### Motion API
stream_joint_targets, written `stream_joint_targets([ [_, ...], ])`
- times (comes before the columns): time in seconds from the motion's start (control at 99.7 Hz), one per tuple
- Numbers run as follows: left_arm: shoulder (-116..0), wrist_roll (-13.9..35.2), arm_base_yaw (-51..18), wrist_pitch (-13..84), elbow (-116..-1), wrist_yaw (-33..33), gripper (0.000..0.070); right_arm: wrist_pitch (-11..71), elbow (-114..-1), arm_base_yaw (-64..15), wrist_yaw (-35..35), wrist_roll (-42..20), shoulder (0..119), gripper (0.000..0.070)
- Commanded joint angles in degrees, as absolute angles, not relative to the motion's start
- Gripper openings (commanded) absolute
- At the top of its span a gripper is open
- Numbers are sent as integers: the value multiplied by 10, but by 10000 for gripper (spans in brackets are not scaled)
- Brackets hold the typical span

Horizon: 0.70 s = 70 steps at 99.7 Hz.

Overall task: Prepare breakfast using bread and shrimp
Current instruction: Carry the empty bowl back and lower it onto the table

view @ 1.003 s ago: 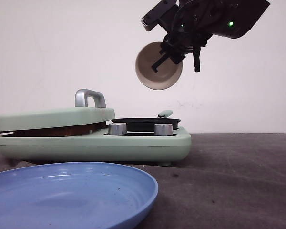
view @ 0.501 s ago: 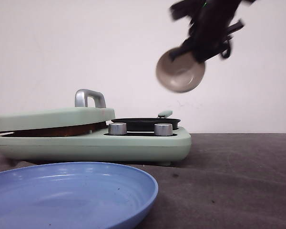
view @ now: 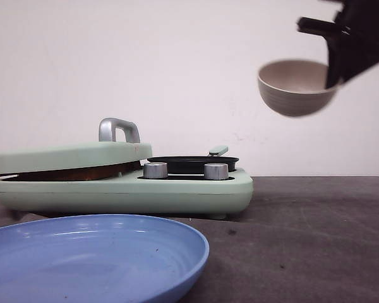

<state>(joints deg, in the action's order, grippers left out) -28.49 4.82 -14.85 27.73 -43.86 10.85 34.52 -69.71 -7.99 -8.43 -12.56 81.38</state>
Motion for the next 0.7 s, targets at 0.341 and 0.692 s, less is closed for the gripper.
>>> stream_joint_targets([
  [0.341,-287,39,-149,275,-443,112,509,401,-708,-22,-168,-116,862,0],
  [0.692,-287,39,-149,275,-443,111,509,394,-708,-21,-172,-110,972,0],
])
